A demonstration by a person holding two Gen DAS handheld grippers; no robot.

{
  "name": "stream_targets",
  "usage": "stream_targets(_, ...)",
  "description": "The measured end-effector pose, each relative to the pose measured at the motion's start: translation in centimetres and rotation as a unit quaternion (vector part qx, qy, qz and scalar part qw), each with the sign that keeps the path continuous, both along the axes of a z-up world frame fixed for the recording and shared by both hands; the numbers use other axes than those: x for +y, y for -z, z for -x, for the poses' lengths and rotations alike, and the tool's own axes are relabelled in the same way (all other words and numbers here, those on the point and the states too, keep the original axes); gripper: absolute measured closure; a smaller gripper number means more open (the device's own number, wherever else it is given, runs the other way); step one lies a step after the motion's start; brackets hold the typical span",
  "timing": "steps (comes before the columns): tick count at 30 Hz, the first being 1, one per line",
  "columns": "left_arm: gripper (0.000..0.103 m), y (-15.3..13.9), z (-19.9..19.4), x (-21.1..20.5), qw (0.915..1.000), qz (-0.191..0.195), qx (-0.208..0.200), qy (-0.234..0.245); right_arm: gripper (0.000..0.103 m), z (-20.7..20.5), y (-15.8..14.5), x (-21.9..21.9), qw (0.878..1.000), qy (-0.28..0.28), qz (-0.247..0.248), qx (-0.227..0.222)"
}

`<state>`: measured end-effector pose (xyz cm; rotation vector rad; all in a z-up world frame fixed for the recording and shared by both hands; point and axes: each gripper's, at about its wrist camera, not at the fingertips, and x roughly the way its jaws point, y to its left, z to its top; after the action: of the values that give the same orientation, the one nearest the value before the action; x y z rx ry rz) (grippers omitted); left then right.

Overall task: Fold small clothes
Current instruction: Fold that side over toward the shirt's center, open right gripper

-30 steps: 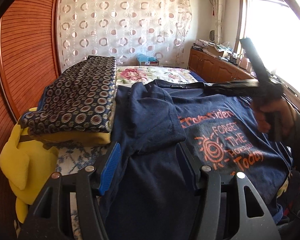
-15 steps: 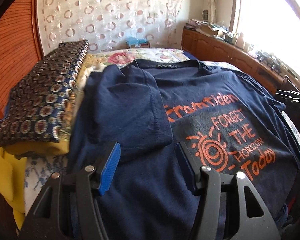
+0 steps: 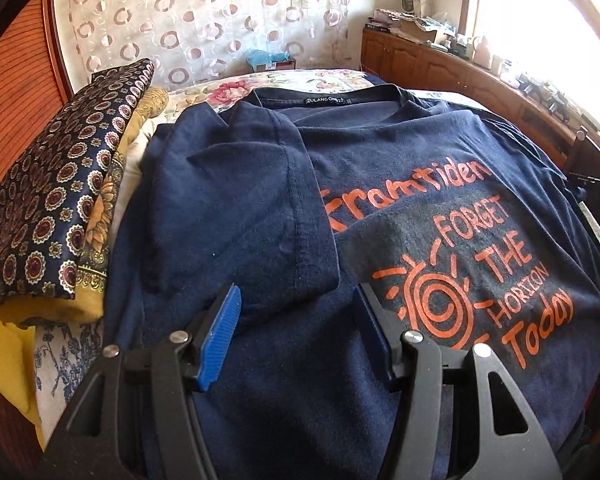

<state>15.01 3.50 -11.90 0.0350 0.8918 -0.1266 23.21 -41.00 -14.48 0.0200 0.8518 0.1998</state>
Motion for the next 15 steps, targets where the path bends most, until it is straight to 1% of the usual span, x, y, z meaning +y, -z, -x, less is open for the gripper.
stream_targets(6,0.039,0.18,-0.54,-0.32,1.0,-0.001,0.002,0.004,0.048,-0.14,0.46,-0.87,1.0,0.003,-0.014,0.015)
stream_targets(12,0.036,0.25,-0.78,-0.28,1.0,0.0,0.003,0.003,0.054,-0.35,0.65,-0.68,1.0,-0.002,-0.022,0.021)
stream_targets(14,0.034,0.32,-0.85,-0.22,1.0,0.001,0.003,0.001,0.063,-0.81,0.78,-0.91,0.999,0.002,-0.044,0.029)
stream_targets(15,0.034,0.34,-0.86,-0.2,1.0,0.001,0.003,0.001,0.066,-0.96,0.78,-0.85,0.999,0.005,-0.042,0.028)
